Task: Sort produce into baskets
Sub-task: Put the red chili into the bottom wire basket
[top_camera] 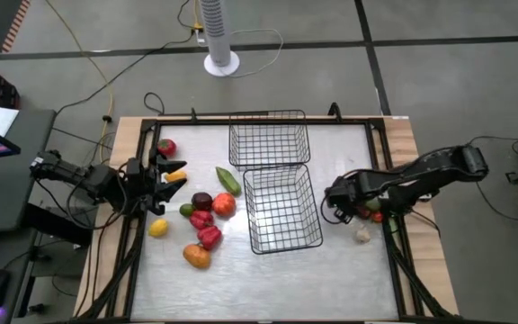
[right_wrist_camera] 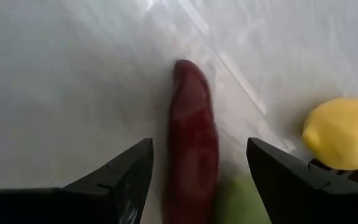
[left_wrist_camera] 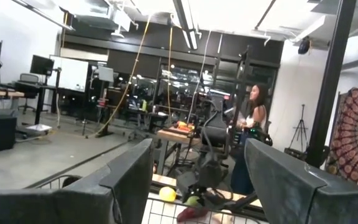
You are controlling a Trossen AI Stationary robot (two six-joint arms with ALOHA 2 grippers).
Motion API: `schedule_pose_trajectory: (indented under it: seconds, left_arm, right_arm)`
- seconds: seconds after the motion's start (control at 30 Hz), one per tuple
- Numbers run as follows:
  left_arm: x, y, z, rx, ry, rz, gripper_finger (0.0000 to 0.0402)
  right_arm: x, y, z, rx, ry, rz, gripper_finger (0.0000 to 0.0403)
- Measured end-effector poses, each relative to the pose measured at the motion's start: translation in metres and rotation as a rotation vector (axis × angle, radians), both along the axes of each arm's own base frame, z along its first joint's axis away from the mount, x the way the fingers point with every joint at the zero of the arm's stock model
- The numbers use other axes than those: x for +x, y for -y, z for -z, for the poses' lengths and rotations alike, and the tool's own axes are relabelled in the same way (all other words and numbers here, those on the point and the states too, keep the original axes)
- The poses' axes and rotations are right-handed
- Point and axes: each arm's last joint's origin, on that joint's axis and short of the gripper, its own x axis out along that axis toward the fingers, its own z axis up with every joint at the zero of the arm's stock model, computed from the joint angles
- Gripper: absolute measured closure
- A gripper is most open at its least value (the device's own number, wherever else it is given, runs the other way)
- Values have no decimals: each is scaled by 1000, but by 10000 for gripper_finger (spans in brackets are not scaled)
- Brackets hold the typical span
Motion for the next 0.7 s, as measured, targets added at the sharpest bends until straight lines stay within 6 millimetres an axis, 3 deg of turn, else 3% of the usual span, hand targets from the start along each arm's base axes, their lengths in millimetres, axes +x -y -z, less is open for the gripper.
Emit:
schedule_pose_trajectory:
  seconds: [0.3, 0.5, 0.63, 0.7]
  left_arm:
    - [0, 1, 1, 5, -7, 9, 163]
    - [0, 2, 0, 10, 2, 50, 163]
    - [0, 2, 0, 7, 10, 51, 163]
    - [0, 2, -1, 7, 11, 50, 163]
  right_arm:
    - [5, 7, 13, 91, -52, 18, 134]
    - [-1, 8, 31, 124, -68, 39, 199]
    - [-1, 7, 31, 113, -62, 45, 255]
    - [-1, 7, 29, 111, -49, 44, 258]
